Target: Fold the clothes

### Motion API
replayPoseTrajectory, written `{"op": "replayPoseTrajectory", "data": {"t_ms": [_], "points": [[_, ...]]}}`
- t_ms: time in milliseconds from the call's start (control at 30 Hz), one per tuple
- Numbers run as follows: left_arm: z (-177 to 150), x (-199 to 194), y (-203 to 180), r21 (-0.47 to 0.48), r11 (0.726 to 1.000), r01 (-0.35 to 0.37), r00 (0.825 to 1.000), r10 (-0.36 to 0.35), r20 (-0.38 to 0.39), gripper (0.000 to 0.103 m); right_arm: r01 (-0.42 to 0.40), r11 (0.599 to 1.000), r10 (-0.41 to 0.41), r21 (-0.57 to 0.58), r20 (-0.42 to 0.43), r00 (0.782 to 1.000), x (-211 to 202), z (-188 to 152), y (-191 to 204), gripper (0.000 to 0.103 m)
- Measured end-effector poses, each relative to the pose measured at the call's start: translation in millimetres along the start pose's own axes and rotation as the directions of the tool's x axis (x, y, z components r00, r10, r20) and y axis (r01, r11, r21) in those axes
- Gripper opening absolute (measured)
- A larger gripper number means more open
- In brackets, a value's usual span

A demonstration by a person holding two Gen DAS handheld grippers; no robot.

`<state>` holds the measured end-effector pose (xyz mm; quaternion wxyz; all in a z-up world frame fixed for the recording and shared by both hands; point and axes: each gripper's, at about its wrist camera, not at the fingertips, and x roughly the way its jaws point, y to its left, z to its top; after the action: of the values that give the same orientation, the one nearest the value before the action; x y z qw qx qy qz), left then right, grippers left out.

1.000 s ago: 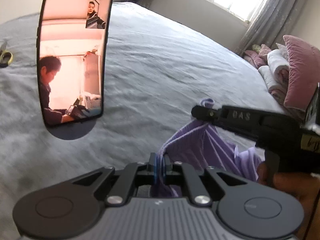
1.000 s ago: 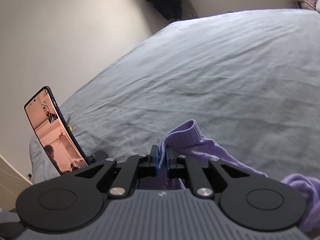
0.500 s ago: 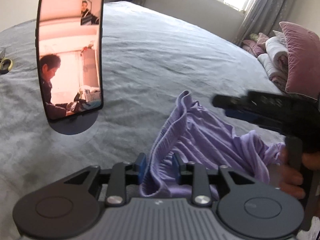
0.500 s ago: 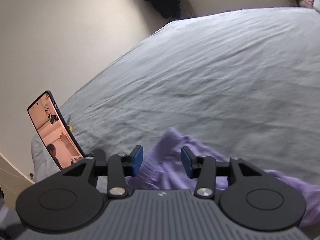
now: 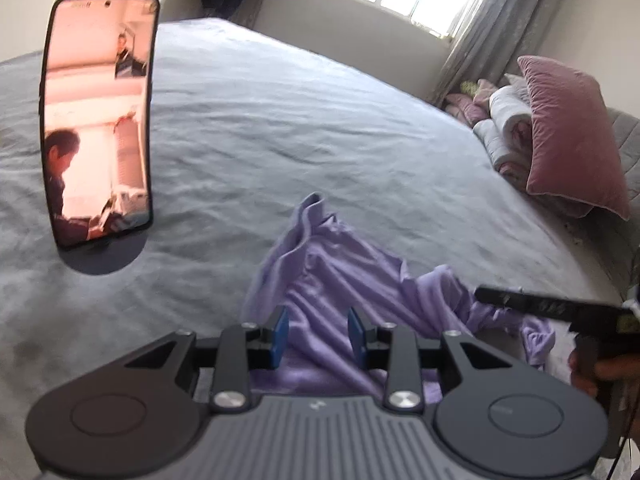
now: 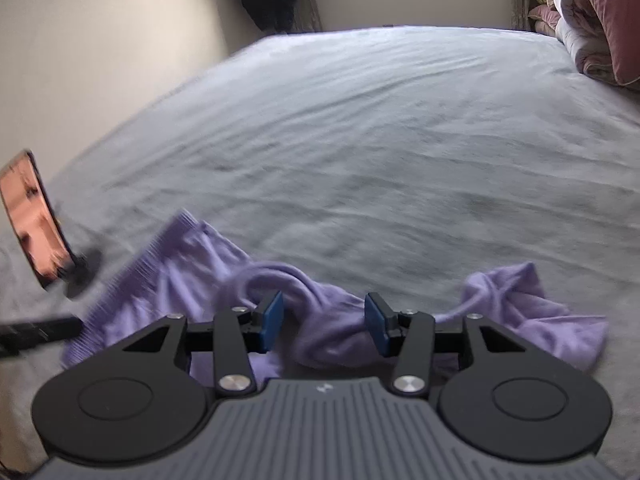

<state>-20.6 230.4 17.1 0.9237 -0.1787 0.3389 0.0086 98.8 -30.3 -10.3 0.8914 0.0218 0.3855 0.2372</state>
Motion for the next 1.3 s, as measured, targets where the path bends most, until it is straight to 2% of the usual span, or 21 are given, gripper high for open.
{"op": "replayPoseTrajectory", "data": {"t_ms": [67,133,167,200,267,400,567,667,867,1033,1100,1233,1300], "points": [[1,0,-3,0.015,1.000,-0.019,1.000,0.019,0.016,0.033,0.019,1.000,-0.019,0.003,-0.052,0.998,10,-4,-5,0.050],[2,1,-6,0.040,0.997,-0.068,0.997,0.067,0.032,0.034,0.047,0.999,-0.047,0.004,-0.081,0.996,19,-6,-8,0.034],[2,3,-7,0.058,0.993,-0.105,0.994,0.103,0.039,0.034,0.057,0.998,-0.057,-0.002,-0.072,0.996,21,-6,-8,0.021],[3,4,-8,0.075,0.987,-0.141,0.989,0.138,0.047,0.034,0.068,0.998,-0.068,-0.008,-0.062,0.996,22,-5,-8,0.016],[3,9,-10,0.095,0.978,-0.186,0.982,0.182,0.052,0.034,0.103,0.994,-0.104,-0.022,-0.039,0.994,23,1,-9,0.014],[4,13,-8,0.084,0.982,-0.170,0.985,0.167,0.047,0.034,0.188,0.981,-0.188,-0.045,0.016,0.982,23,23,-16,0.014],[7,19,-4,0.027,0.999,-0.047,0.999,0.046,0.025,0.034,0.290,0.955,-0.284,-0.061,0.094,0.954,25,56,-30,0.013],[7,25,-3,0.000,1.000,-0.004,1.000,0.004,0.006,0.034,0.334,0.940,-0.324,-0.063,0.131,0.937,28,75,-39,0.013],[8,34,0,-0.023,1.000,0.002,1.000,-0.002,-0.017,0.034,0.423,0.905,-0.410,-0.036,0.183,0.893,27,105,-62,0.013],[9,36,1,-0.024,1.000,-0.004,1.000,0.003,-0.021,0.034,0.473,0.881,-0.465,-0.007,0.164,0.870,30,108,-85,0.014],[10,37,2,-0.028,1.000,-0.006,1.000,0.005,-0.023,0.034,0.468,0.884,-0.464,0.002,0.137,0.875,30,102,-92,0.015],[10,33,3,-0.028,1.000,0.000,1.000,0.000,-0.019,0.034,0.419,0.907,-0.421,0.045,0.092,0.902,24,88,-102,0.023],[9,29,4,-0.026,1.000,0.000,1.000,0.000,-0.010,0.034,0.382,0.923,-0.384,0.041,0.079,0.920,19,83,-98,0.034]]}}
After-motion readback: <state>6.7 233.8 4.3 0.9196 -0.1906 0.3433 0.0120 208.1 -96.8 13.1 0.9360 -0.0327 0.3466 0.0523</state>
